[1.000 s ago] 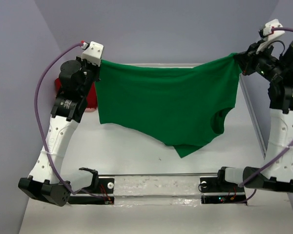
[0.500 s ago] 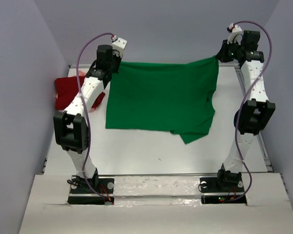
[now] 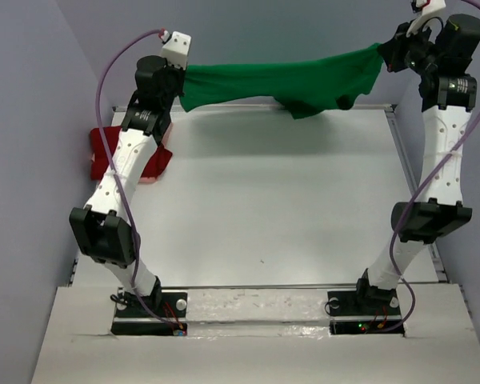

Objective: Fold and stack the t-shirts
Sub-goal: Flatten out the tshirt

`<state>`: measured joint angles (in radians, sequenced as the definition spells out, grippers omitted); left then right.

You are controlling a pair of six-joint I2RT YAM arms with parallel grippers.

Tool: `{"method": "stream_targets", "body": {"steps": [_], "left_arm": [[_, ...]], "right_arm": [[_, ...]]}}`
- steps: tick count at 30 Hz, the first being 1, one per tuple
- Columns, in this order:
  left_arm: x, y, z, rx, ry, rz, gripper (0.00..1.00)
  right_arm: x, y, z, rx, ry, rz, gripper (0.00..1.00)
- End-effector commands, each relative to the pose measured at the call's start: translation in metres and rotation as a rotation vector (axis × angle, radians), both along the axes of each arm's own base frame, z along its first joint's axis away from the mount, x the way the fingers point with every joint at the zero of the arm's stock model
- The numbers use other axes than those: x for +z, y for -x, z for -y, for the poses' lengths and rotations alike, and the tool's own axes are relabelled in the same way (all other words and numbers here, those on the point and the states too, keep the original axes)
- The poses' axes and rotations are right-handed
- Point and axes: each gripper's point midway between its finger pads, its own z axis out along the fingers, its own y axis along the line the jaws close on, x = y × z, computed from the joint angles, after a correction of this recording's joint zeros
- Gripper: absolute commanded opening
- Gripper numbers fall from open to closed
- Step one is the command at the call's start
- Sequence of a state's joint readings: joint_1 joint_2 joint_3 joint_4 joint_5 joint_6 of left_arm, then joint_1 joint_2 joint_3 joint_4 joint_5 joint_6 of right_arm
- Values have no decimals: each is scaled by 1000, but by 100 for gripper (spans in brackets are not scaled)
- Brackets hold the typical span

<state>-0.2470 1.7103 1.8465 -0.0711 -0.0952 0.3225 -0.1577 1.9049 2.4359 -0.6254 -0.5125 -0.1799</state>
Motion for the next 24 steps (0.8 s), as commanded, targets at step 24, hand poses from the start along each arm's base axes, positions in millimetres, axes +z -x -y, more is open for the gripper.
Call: {"method": "stream_targets", "body": {"steps": [24], "left_arm": [[64, 155, -23, -115, 19, 115, 0]], "right_arm": [[120, 172, -19, -45, 43, 257, 0]]}}
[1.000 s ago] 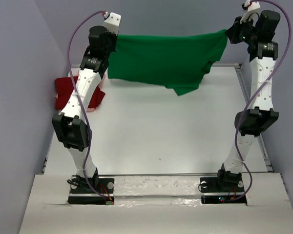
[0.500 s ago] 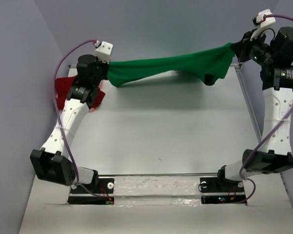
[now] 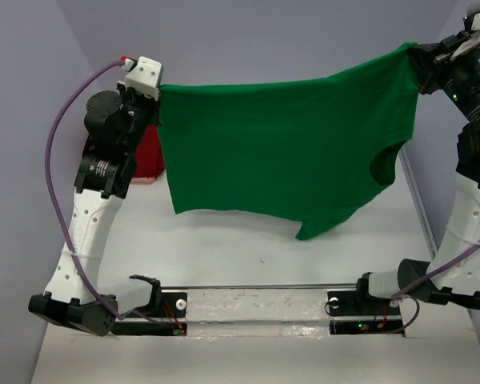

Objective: Fold and stack the t-shirts
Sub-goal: Flatten out the tshirt

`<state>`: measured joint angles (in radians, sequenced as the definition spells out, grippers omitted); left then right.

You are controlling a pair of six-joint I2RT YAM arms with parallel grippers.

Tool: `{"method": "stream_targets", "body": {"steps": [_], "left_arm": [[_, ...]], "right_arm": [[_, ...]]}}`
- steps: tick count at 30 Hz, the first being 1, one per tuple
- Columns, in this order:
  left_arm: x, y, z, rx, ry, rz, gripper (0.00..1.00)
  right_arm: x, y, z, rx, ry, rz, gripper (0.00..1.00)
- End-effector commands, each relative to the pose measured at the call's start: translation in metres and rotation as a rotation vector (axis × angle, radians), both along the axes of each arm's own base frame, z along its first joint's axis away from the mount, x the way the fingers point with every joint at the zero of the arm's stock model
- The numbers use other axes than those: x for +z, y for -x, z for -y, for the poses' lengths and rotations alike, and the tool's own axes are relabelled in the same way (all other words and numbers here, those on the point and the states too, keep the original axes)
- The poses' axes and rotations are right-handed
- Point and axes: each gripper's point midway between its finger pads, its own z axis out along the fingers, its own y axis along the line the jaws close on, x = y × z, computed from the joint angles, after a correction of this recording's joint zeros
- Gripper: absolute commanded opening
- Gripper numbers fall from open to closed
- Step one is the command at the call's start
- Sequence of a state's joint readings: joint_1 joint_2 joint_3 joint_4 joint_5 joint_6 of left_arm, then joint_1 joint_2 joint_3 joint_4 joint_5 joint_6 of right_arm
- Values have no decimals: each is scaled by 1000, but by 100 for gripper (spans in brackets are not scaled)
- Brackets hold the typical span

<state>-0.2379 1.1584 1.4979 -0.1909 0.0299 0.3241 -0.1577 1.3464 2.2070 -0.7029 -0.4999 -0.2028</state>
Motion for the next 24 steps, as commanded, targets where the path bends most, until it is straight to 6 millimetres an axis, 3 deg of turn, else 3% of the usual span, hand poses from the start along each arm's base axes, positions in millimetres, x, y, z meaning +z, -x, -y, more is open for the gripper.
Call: {"method": "stream_targets", "body": {"steps": [1, 3, 4, 8, 9, 10, 11, 12, 13, 14, 15, 16, 17, 18, 20, 22, 24], "left_arm": [[12, -13, 0, 1, -6, 19, 0], [3, -22, 3, 1, -13, 3, 0], [-13, -34, 5, 6, -25, -33, 0], [-64, -67, 11, 8, -51, -125, 0], [-76, -74, 13, 9, -55, -146, 0], [-107, -89, 16, 9, -68, -207, 0], [-117, -100, 18, 18, -66, -214, 0], [-144, -120, 14, 68, -58, -252, 0], [-162, -128, 15, 75, -69, -288, 0], [-167, -141, 17, 86, -53, -275, 4], [-176, -150, 20, 90, -44, -281, 23], [-198, -167, 22, 110, -45, -312, 30], [-204, -176, 24, 131, -41, -307, 35], [-210, -183, 27, 146, -48, -304, 43], [-227, -197, 36, 175, -79, -314, 51], [-231, -199, 48, 188, -123, -308, 78], [-223, -197, 56, 185, -143, -278, 80]], "right_arm": [[2, -34, 11, -26, -24, -8, 0], [-13, -55, 12, -13, -33, -42, 0], [-26, -69, 14, -9, -37, -71, 0], [-87, -121, 22, -4, -42, -164, 0], [-113, -134, 23, 1, -48, -217, 0], [-128, -145, 24, 6, -51, -246, 0], [-159, -168, 26, 18, -51, -303, 0], [-172, -181, 28, 22, -53, -328, 0], [-196, -195, 30, 28, -62, -377, 0], [-231, -221, 34, 29, -59, -437, 14], [-247, -233, 37, 26, -58, -463, 27], [-262, -244, 41, 13, -55, -486, 34], [-267, -256, 46, -1, -47, -484, 39], [-304, -271, 50, -4, -52, -551, 41], [-321, -275, 50, -1, -54, -592, 44], [-325, -271, 50, 0, -51, -603, 46], [-335, -260, 46, 13, -56, -635, 47]]}}
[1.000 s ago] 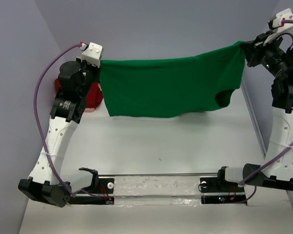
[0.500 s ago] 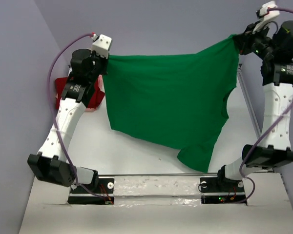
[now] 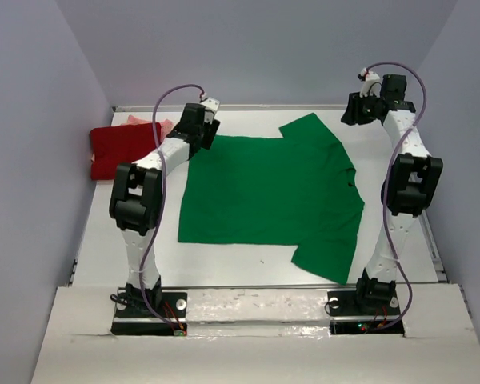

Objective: Fold and stack the t-shirts
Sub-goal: Flatten out the tshirt

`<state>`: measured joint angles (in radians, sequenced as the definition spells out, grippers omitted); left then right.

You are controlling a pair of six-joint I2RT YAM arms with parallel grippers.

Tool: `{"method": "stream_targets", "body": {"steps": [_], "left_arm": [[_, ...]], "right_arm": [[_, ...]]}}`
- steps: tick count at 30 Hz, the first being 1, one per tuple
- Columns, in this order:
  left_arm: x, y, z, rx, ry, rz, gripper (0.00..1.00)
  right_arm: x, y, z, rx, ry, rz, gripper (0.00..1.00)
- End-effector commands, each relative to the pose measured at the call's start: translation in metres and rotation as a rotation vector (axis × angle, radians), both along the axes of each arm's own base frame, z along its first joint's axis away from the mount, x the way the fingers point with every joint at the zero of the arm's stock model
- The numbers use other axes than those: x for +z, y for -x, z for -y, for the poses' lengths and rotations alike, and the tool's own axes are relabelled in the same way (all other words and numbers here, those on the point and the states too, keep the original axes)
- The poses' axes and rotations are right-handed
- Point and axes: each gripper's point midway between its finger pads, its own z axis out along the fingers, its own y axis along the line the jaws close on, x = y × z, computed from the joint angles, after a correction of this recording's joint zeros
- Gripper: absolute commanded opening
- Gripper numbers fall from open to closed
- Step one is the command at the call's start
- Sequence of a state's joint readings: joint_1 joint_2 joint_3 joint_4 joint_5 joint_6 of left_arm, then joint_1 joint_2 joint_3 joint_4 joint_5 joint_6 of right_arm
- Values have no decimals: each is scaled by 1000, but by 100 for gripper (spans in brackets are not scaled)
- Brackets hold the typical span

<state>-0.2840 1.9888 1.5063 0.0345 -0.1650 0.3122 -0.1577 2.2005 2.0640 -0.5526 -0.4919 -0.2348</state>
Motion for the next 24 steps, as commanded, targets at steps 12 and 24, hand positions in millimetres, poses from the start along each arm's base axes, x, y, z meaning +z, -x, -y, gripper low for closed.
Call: {"method": "stream_targets", "body": {"steps": [12, 24], "left_arm": [[173, 78, 32, -176, 33, 299, 86], [83, 167, 25, -298, 142, -13, 89]], "right_arm": [[174, 158, -27, 43, 43, 235, 47], [76, 249, -47, 92, -16, -46, 47]]}}
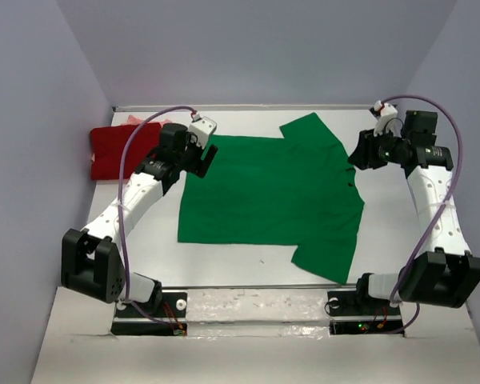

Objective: Fold and stack the t-shirts
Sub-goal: Flatten out the tshirt

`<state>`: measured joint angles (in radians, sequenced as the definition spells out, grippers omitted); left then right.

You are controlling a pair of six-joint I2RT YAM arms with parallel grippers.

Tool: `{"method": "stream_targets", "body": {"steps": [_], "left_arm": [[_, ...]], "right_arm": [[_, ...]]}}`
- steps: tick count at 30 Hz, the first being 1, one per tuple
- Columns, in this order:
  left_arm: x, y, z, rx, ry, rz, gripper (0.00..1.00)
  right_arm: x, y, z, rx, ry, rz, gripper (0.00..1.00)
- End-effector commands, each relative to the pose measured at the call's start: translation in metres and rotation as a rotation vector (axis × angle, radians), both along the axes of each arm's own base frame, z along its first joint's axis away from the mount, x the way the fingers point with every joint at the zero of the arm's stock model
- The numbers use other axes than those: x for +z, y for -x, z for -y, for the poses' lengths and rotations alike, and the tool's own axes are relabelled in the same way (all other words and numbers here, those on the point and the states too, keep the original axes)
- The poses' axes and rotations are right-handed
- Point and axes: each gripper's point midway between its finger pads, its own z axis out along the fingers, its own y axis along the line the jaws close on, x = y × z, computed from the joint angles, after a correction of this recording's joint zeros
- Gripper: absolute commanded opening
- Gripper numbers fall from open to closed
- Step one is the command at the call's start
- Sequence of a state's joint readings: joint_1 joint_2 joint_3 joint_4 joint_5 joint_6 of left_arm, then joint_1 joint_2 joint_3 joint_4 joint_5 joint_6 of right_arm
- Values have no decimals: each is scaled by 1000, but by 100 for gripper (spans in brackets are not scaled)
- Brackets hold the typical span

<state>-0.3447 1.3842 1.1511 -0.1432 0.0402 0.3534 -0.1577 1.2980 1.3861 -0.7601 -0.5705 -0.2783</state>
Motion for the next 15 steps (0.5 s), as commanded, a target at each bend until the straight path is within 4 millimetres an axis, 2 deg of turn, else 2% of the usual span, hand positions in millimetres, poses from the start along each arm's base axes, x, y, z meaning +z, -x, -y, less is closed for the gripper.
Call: {"method": "stream_targets", "body": {"steps": [1, 2, 5, 8, 9, 10, 12, 14, 15], "left_arm": [[-12, 27, 3, -41, 44, -62, 91], [-12, 26, 1, -36, 41, -54, 99], [-20, 20, 0, -27, 18, -71, 99], [-26, 12, 11, -57, 34, -108, 99], [-28, 9, 13, -63, 37, -115, 99], [-33, 3, 18, -71, 38, -135, 99], [-39, -3, 20, -71, 34, -156, 99], [-48, -14, 25, -73, 26, -184, 99], [-50, -18, 27, -77, 26, -186, 99]], "right_arm": [[-37, 14, 4, 5, 15, -111, 47], [-49, 9, 8, 3, 34, -142, 47], [-77, -9, 22, -22, 86, -213, 47], [-95, -29, 26, -23, 100, -268, 47], [-100, -34, 26, -19, 97, -285, 47], [-97, -42, 25, -16, 103, -284, 47], [-115, -53, 25, -8, 107, -339, 47], [-120, -62, 23, -1, 120, -354, 47], [-116, -71, 21, 4, 130, -339, 47]]}}
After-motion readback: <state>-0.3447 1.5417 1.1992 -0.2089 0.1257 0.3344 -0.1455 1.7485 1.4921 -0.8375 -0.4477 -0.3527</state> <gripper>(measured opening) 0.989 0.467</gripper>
